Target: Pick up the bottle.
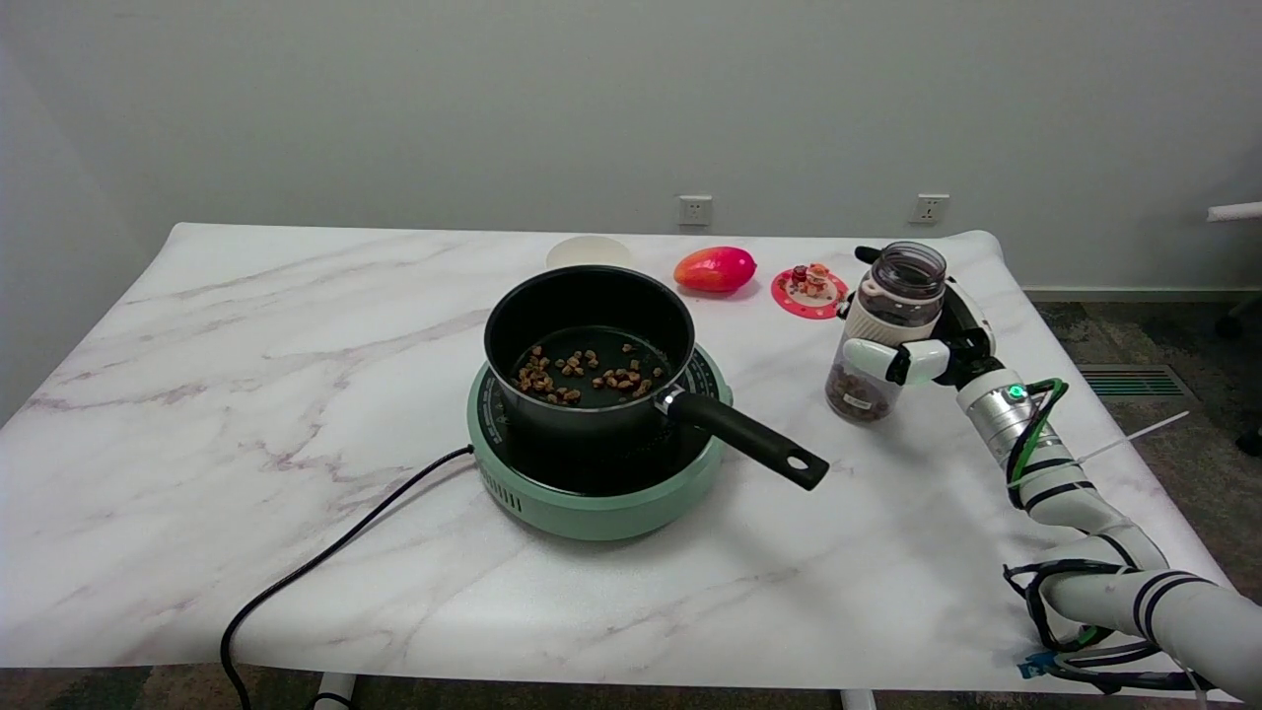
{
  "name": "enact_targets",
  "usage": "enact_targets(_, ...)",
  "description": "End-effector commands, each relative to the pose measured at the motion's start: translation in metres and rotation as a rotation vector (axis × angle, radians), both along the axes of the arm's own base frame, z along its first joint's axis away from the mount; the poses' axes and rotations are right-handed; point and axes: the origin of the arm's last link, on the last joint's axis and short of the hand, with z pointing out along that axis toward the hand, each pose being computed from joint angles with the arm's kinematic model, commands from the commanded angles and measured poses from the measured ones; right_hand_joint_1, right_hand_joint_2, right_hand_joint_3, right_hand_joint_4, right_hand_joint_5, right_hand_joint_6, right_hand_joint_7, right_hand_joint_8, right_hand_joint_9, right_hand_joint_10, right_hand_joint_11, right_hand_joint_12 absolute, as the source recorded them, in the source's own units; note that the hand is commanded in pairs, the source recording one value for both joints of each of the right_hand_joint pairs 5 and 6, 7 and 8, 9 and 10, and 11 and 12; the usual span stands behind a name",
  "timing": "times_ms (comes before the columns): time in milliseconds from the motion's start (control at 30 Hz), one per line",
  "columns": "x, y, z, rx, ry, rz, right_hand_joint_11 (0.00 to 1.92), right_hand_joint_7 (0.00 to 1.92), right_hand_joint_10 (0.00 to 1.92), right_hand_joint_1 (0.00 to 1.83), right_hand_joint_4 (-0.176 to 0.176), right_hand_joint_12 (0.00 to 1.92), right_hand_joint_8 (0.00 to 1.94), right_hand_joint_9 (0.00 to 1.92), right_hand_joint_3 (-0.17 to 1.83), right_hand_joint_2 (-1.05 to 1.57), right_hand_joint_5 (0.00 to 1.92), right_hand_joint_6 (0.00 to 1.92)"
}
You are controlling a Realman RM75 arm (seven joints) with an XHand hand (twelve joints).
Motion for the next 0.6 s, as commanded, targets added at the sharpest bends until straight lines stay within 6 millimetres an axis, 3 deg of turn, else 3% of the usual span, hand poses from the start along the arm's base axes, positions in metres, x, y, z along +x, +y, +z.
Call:
enact_targets(33,0.001,0.002,0.007,-0.014,0.012,0.001,1.02,1.58,1.25,1.62,0.000,1.02,1.58,1.25,1.09,0.26,0.56,0.56)
enact_targets(267,0.001,0.004,0.010,-0.022,0.014,-0.003,1.15,1.87,1.42,1.64,0.000,1.15,1.87,1.42,0.92,0.48,0.64,0.64)
enact_targets(333,0.000,0.004,0.011,-0.024,0.008,-0.004,1.16,1.89,1.43,1.66,0.000,1.16,1.89,1.43,1.08,0.45,1.05,1.05)
enact_targets(433,0.000,0.005,0.014,-0.038,0.012,-0.008,1.23,1.89,1.45,1.65,0.000,1.23,1.89,1.45,1.01,0.54,1.53,1.53)
enact_targets(600,0.011,-0.002,0.013,-0.025,0.006,0.030,1.26,1.91,1.44,1.61,0.000,1.26,1.91,1.44,0.71,0.77,1.92,1.92)
